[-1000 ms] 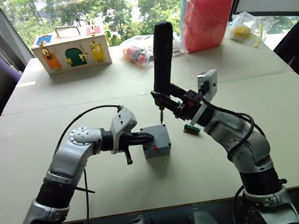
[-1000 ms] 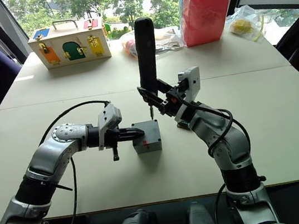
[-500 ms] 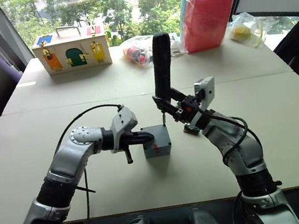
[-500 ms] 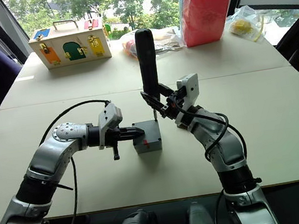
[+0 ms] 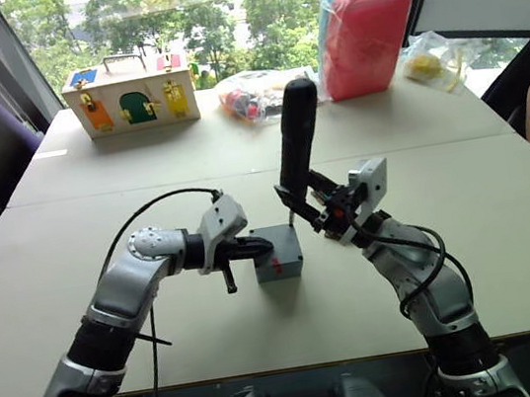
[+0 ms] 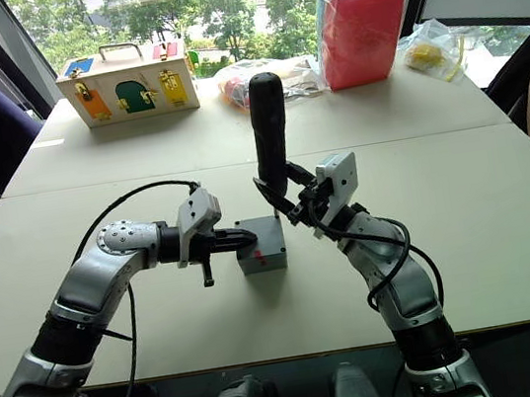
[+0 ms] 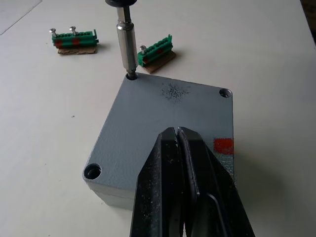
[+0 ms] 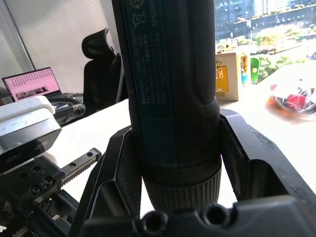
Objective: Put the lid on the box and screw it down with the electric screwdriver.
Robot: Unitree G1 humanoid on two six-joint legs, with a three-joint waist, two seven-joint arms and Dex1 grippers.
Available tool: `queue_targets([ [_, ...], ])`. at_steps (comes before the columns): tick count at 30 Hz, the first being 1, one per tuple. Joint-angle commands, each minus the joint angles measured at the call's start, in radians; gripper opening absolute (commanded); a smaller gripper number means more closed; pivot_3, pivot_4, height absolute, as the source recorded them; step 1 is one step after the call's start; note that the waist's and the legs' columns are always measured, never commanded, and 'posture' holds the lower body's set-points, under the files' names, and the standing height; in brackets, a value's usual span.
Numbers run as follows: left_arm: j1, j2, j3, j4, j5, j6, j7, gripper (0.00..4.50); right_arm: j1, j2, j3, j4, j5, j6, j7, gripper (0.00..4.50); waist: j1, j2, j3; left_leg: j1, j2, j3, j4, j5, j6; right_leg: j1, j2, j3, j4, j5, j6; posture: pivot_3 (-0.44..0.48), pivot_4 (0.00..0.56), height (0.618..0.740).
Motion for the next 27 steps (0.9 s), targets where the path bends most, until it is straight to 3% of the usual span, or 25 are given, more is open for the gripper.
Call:
queue_targets([
  [1,0.01,0.001,-0.023,0.016,0.021,0.006,-0.005,0.0,0.044,0.0,0.039,0.049,-0.043,0.037,-0.014,1.85,0.0,0.0,-0.003,0.0,0.0,0.0,0.0,0.0,0.0,0.0,0.0,0.0,0.0,0.0,0.0,0.0,0.15,0.74],
  [17,0.004,-0.013,-0.029,0.023,0.027,0.002,-0.001,0.0,0.024,0.0,0.037,0.04,-0.047,0.037,-0.018,1.85,0.0,-0.001,-0.007,0.0,0.0,0.0,-0.002,-0.001,-0.001,-0.001,-0.003,0.0,0.0,-0.001,-0.002,0.0,0.15,0.74],
  [23,-0.004,-0.024,-0.036,0.042,0.04,-0.012,-0.002,0.0,-0.004,0.009,0.001,-0.026,-0.013,0.048,-0.038,1.85,0.0,-0.001,-0.007,-0.001,0.0,0.0,-0.003,-0.001,-0.001,-0.002,-0.004,0.0,-0.001,-0.002,-0.004,0.0,0.15,0.74],
  [27,-0.01,-0.025,-0.043,0.053,0.046,-0.019,-0.015,0.0,-0.107,-0.02,-0.081,-0.158,0.078,0.136,-0.057,1.85,0.0,0.0,-0.006,-0.004,-0.001,0.0,-0.003,-0.001,-0.001,-0.005,-0.005,0.0,0.0,-0.002,-0.004,0.0,0.15,0.74],
])
